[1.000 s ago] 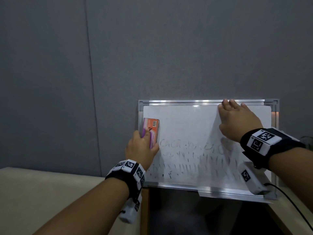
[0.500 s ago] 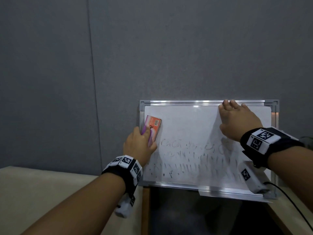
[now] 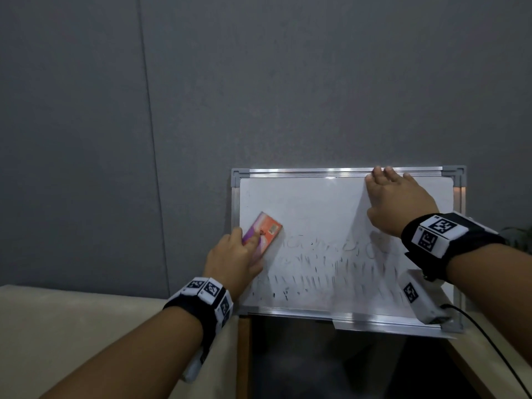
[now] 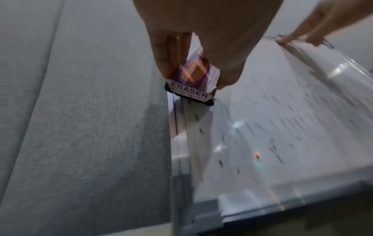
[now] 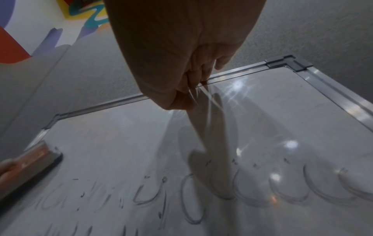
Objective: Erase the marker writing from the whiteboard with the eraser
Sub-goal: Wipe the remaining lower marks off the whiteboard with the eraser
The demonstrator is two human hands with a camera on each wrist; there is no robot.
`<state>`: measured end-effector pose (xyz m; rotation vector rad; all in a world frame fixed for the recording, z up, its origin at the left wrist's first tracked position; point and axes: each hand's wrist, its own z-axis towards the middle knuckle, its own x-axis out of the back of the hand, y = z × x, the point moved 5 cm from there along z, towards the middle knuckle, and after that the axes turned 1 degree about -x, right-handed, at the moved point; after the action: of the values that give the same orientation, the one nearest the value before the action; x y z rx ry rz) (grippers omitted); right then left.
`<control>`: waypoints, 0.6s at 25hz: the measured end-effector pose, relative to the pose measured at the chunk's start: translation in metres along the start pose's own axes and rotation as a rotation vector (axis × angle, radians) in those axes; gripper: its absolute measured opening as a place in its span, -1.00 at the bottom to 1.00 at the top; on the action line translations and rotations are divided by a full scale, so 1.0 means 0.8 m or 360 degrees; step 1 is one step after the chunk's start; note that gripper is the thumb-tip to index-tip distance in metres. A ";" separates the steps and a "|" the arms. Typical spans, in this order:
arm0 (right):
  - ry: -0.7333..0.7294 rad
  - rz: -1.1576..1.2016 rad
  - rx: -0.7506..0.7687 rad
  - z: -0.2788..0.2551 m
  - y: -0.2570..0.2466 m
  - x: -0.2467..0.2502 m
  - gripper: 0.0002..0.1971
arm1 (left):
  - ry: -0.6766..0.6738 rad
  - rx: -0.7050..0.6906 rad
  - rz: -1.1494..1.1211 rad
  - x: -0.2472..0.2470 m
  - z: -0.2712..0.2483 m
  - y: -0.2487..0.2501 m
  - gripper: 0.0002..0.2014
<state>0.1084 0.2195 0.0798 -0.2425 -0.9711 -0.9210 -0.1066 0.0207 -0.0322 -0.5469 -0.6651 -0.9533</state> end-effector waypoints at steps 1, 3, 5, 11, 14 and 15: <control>0.0006 0.0000 0.0001 0.000 0.000 0.000 -0.30 | 0.0042 0.0017 -0.0021 0.004 0.006 -0.003 -0.39; 0.0003 -0.0006 0.0008 0.000 0.001 0.001 -0.30 | 0.0074 -0.0042 -0.0014 0.004 0.009 -0.003 -0.38; 0.0004 0.0006 0.0005 -0.001 0.001 0.001 -0.31 | 0.0068 -0.0222 0.0074 -0.006 -0.003 0.006 -0.40; 0.0001 0.0024 0.0010 0.000 0.001 0.001 -0.31 | 0.0121 -0.0389 0.0135 -0.016 -0.015 0.003 -0.44; 0.0011 0.0022 0.0006 -0.001 0.001 0.001 -0.31 | 0.0217 -0.0119 -0.0025 0.007 0.006 -0.012 -0.39; 0.0012 0.0023 0.0007 -0.001 0.001 0.001 -0.31 | 0.0220 -0.0096 -0.0040 0.011 0.009 -0.012 -0.38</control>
<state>0.1095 0.2191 0.0803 -0.2418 -0.9635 -0.9057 -0.1130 0.0165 -0.0199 -0.5219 -0.5219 -1.0280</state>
